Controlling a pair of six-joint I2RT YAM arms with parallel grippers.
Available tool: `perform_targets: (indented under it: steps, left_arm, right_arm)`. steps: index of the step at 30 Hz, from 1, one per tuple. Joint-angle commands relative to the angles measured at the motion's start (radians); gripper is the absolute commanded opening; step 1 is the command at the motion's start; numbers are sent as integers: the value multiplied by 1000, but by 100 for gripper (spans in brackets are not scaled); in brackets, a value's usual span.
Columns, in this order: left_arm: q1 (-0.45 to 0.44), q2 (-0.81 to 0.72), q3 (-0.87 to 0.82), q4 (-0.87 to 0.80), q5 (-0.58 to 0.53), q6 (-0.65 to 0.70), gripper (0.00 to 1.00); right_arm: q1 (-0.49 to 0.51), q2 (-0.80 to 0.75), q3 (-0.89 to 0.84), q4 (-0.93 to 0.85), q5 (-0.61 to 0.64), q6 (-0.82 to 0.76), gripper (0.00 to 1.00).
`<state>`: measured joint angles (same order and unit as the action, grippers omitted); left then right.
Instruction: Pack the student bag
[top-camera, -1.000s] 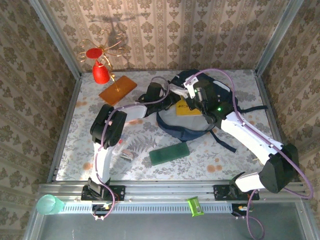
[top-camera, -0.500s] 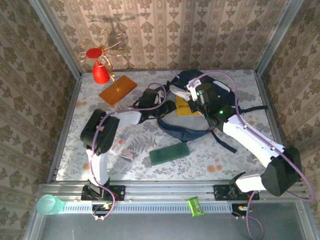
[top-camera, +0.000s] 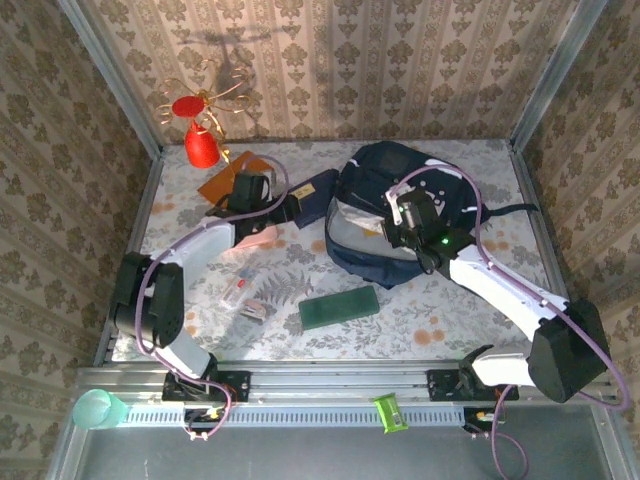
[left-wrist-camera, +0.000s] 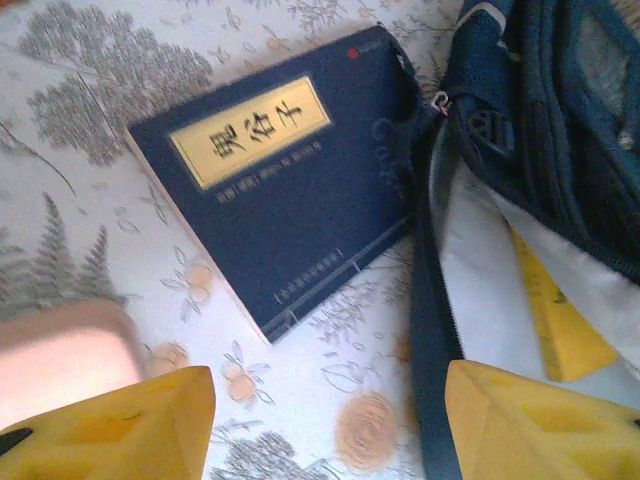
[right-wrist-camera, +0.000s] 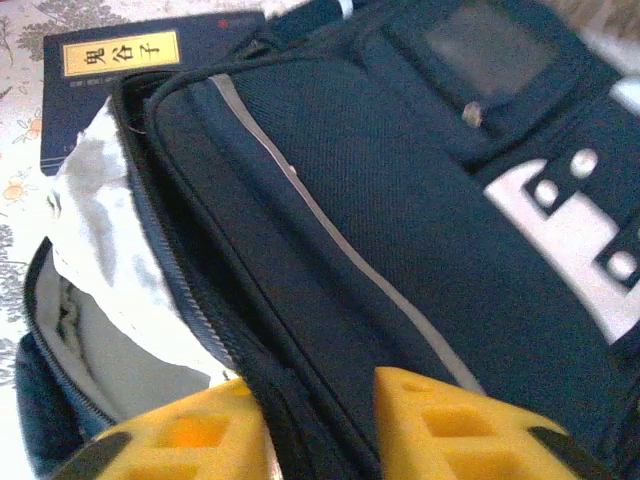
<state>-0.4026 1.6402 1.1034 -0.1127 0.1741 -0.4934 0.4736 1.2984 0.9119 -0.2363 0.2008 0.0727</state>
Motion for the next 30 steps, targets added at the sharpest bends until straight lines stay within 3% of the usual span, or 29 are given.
perform_targets:
  steps: [1, 8, 19, 30]
  left_arm:
    - [28, 100, 127, -110, -61, 148, 64]
    - [63, 394, 431, -184, -13, 221, 64]
    - [72, 785, 978, -496, 26, 344, 65]
    - [73, 786, 973, -601, 119, 388, 58]
  right_arm:
    - [-5, 6, -11, -4, -55, 50, 47]
    - [42, 11, 28, 12, -124, 42, 63]
    - [54, 26, -1, 27, -156, 69, 67]
    - [54, 42, 5, 30, -173, 84, 67]
